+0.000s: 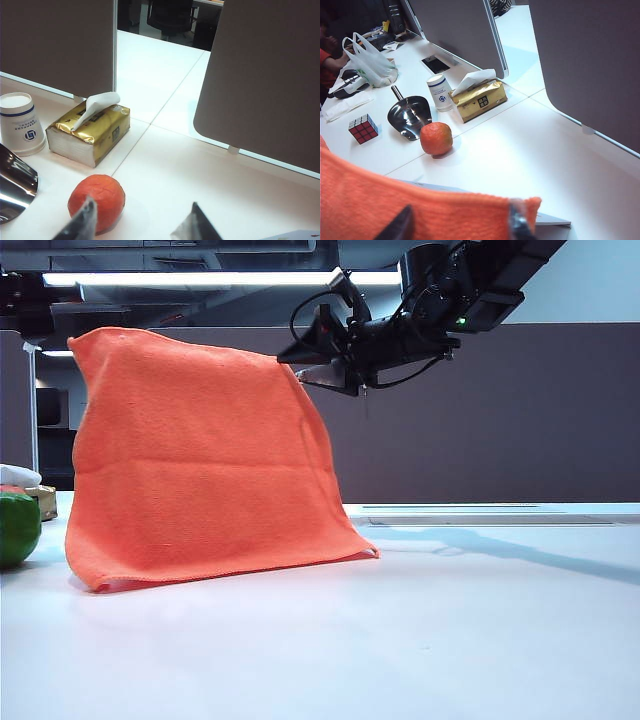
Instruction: Pick up the cloth from the table and use it to cover the mirror.
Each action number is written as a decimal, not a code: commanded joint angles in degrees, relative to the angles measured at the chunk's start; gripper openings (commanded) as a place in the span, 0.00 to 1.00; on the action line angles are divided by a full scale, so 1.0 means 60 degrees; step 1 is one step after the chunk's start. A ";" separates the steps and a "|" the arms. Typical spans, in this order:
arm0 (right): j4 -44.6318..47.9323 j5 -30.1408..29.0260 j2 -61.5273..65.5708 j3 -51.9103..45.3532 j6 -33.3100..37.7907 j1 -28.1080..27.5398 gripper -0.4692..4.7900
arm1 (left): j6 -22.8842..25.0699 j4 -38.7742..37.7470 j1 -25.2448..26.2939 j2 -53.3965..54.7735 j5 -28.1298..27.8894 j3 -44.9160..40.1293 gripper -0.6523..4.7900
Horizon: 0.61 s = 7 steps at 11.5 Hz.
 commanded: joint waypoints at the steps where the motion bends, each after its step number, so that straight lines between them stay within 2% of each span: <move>1: 0.1220 0.0127 -0.0051 0.0044 0.0477 0.0025 0.58 | -0.0015 0.0120 0.0004 -0.0026 0.0259 0.0036 0.56; 3: 0.2248 0.0189 -0.0055 0.0146 0.1024 0.0018 0.58 | -0.0015 0.0117 0.0004 -0.0026 0.0262 0.0036 0.56; 4: 0.2353 0.0076 -0.0062 0.0586 0.1133 0.0018 0.58 | 0.0011 0.0514 0.0004 -0.0033 0.0255 0.0036 0.56; 5: 0.2390 0.0095 -0.0073 0.1260 0.1231 -0.0011 0.58 | 0.0528 0.2889 0.0004 -0.0091 0.0535 0.0036 0.55; 6: 0.2382 0.0120 -0.0076 0.1570 0.1231 -0.0029 0.57 | 0.0943 0.3501 0.0004 -0.0270 0.1100 0.0044 0.54; 7: 0.2361 0.0193 -0.0102 0.1752 0.1224 -0.0175 0.51 | 0.1249 0.3457 0.0007 -0.0565 0.1268 0.0036 0.41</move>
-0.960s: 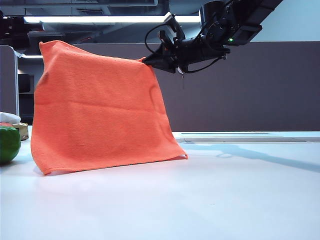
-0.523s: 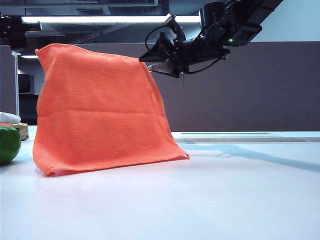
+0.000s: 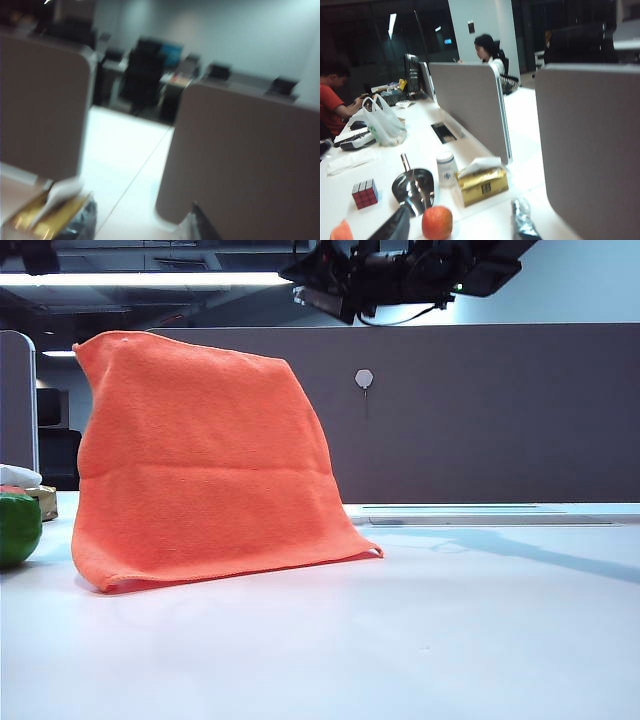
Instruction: Pick up the cloth from the table and use it to cover the mirror.
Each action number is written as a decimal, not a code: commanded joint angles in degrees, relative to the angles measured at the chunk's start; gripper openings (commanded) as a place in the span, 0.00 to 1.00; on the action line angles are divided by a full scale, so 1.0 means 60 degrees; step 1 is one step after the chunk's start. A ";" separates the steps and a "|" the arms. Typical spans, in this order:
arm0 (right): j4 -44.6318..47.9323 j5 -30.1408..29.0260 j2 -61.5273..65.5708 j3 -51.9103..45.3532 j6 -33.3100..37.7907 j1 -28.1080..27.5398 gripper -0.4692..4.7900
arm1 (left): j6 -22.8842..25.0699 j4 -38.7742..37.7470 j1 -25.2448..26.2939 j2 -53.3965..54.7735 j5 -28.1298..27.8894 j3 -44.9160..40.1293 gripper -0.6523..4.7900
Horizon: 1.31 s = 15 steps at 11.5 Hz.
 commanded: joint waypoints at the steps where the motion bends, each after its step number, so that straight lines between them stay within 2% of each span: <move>1: 0.0069 0.0025 -0.0186 0.0350 0.0036 -0.0379 0.38 | 0.1024 0.0295 0.0007 -0.0729 0.0576 0.0040 0.29; 3: -0.0543 0.0186 -0.0390 0.0350 0.0044 -0.0663 0.26 | 0.1096 -0.0146 0.0182 -0.1260 0.0612 0.0040 0.12; 4: -0.1563 0.0623 -0.0678 0.0346 0.0004 -0.0954 0.07 | 0.1093 -0.0863 0.0433 -0.1803 0.0933 0.0040 0.11; 5: -0.2841 0.1169 -0.1067 0.0346 -0.0113 -0.1337 0.07 | 0.1071 -0.2164 0.0882 -0.2517 0.1891 0.0040 0.11; 6: -0.3829 0.1362 -0.1413 0.0342 -0.0678 -0.1679 0.07 | 0.0943 -0.3282 0.1275 -0.3016 0.2463 0.0040 0.11; 7: -0.5737 0.2579 -0.2069 0.0342 -0.2444 -0.1876 0.07 | 0.0885 -0.4331 0.1461 -0.3508 0.2973 0.0040 0.11; 9: -0.6776 0.3625 -0.2495 0.0342 -0.3373 -0.1872 0.07 | 0.0776 -0.4699 0.1490 -0.3701 0.3224 0.0040 0.11; 10: -0.8236 0.5227 -0.3355 0.0335 -0.4448 -0.1869 0.07 | 0.0412 -0.5100 0.1450 -0.3996 0.4229 0.0036 0.11; 11: -0.8630 0.5337 -0.3821 0.0335 -0.4692 -0.1872 0.07 | 0.0095 -0.5195 0.1446 -0.4127 0.4677 0.0036 0.11; 12: -0.8852 0.5577 -0.4171 0.0335 -0.4707 -0.1872 0.07 | 0.0047 -0.5391 0.1446 -0.4328 0.4681 0.0040 0.11; 15: -0.9271 0.6284 -0.5388 0.0332 -0.4794 -0.1872 0.07 | 0.0419 -0.6339 0.1512 -0.5373 0.4594 0.0036 0.11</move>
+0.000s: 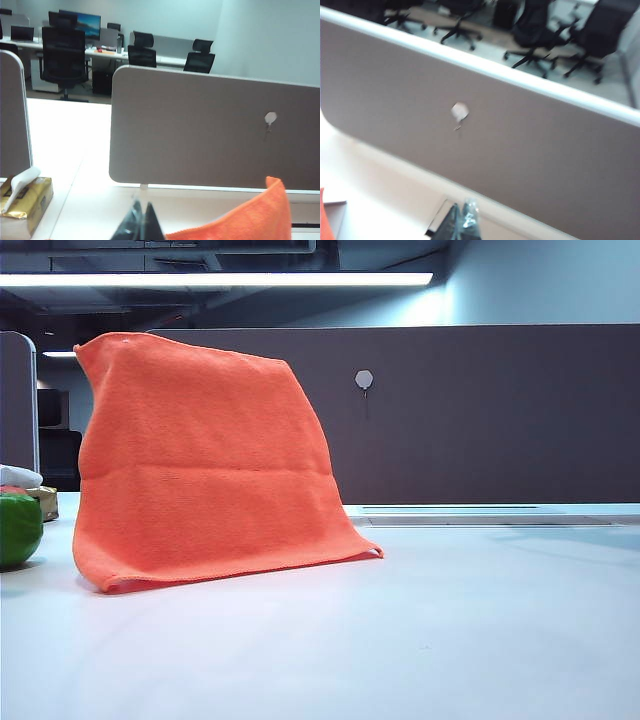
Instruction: Pick up the cloth from the table and use it to cover the mirror.
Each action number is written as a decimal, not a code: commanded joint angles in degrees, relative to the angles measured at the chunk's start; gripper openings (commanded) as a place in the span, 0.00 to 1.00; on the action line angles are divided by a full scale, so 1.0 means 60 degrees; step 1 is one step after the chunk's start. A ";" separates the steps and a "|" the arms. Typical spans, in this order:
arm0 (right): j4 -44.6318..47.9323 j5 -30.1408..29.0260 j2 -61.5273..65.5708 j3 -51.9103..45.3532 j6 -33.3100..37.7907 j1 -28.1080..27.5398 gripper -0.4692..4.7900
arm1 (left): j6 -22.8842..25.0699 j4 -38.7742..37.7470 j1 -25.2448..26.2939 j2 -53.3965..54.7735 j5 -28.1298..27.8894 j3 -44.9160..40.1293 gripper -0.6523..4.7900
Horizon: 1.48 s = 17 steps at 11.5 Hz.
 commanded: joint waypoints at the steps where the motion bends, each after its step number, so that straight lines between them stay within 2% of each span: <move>1: -0.0142 0.0310 -0.0954 0.0055 -0.0073 -0.0004 0.07 | 0.0539 -0.1089 0.0146 -0.1053 -0.0033 0.0036 0.11; 2: -0.0219 0.0386 -0.1075 0.0044 -0.0084 -0.0004 0.07 | 0.0543 -0.1279 0.0146 -0.1202 -0.0033 0.0033 0.11; 3: -0.0390 0.0823 -0.1716 -0.0466 -0.0481 -0.0004 0.07 | 0.0765 -0.2211 0.0146 -0.1767 -0.0033 0.0033 0.11; 5: 0.0419 0.0878 -0.2983 -0.2524 -0.0448 -0.0007 0.07 | 0.0750 -0.3220 0.0142 -0.2393 -0.0044 0.0029 0.11; 6: 0.1067 0.0882 -0.3796 -0.3909 -0.0404 -0.0007 0.07 | 0.0750 -0.3519 0.0142 -0.2630 -0.0076 0.0029 0.11; 7: 0.2918 0.0882 -0.5464 -0.6590 0.0135 -0.0007 0.07 | 0.0747 -0.4095 0.0142 -0.3166 -0.0255 0.0007 0.11; 8: 0.3286 0.0925 -0.5788 -0.7089 0.0270 -0.0007 0.07 | 0.0747 -0.4204 0.0146 -0.3257 -0.0357 0.0007 0.11; 9: 0.4503 0.1126 -0.6951 -0.8735 0.0295 -0.0007 0.07 | 0.0750 -0.4641 0.0142 -0.3636 -0.0627 0.0007 0.11; 12: 0.6000 0.1545 -0.9311 -1.1595 0.0696 -0.0007 0.07 | 0.0754 -0.5009 0.0142 -0.4521 -0.0623 -0.0044 0.11; 14: 0.6156 0.1545 -1.0677 -1.2797 0.0685 -0.0007 0.07 | 0.0754 -0.5818 0.0142 -0.5027 -0.0630 -0.0055 0.11; 15: 0.6124 0.1512 -1.1562 -1.3468 0.0149 -0.0007 0.08 | 0.0747 -0.6371 0.0138 -0.5395 -0.0605 -0.0288 0.11; 17: 0.5548 0.1515 -1.2921 -1.4200 0.0186 -0.0011 0.08 | 0.0601 -0.6492 0.0138 -0.6849 -0.0601 -0.1326 0.11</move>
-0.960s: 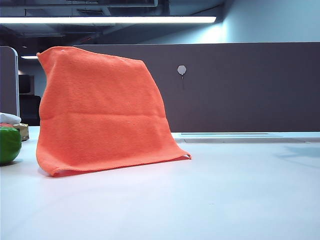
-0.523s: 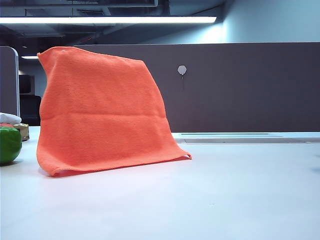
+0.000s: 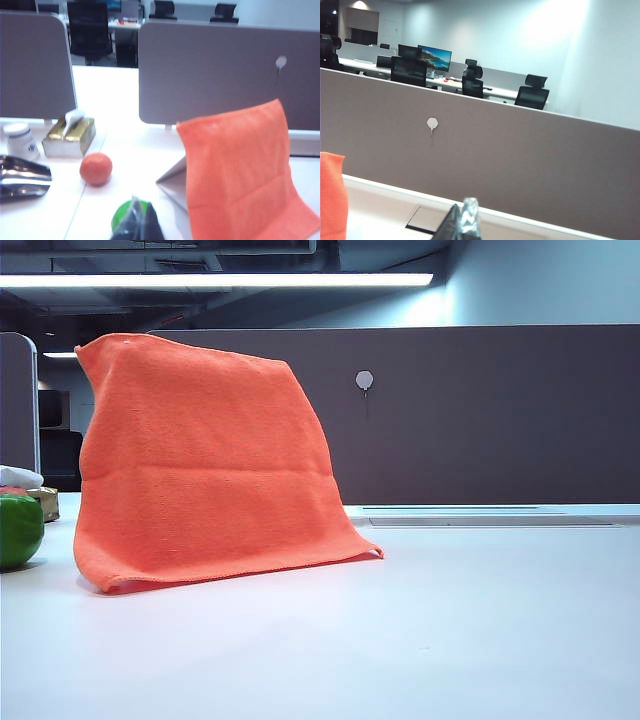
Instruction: Pick up the cloth from the table and use it to cover the mirror.
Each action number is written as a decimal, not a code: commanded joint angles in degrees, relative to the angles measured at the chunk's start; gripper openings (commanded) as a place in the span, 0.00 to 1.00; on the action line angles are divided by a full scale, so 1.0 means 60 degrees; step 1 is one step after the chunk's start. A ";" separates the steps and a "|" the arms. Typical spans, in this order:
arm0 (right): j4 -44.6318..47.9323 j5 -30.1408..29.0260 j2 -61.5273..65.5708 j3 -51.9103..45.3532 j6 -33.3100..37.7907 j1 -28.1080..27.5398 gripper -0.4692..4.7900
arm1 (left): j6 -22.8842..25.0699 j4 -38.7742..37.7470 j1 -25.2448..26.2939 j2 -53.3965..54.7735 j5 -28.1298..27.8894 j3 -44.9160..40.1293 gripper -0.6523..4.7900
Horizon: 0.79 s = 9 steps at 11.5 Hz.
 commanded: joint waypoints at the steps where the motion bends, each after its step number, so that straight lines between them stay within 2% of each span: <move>1: -0.0765 0.0022 -0.1326 -0.0586 -0.0022 -0.0004 0.08 | -0.0109 -0.0109 -0.0007 -0.1512 0.0015 -0.1035 0.11; 3: -0.2011 0.0011 -0.1734 -0.0772 -0.0044 -0.0022 0.08 | -0.0102 -0.0601 -0.0007 -0.1523 0.0295 -0.1126 0.11; 4: -0.1949 -0.0004 -0.1829 -0.0925 -0.0066 -0.0018 0.08 | -0.0102 -0.0648 -0.0007 -0.1523 0.0291 -0.1126 0.11; 7: -0.0739 -0.0033 -0.3377 -0.3060 0.0699 -0.0018 0.08 | -0.0124 -0.0699 -0.0007 -0.1523 0.0656 -0.1588 0.11; 9: -0.0262 0.0058 -0.4182 -0.3840 0.0765 -0.0018 0.08 | -0.0364 -0.0648 -0.0007 -0.1523 0.0645 -0.1832 0.11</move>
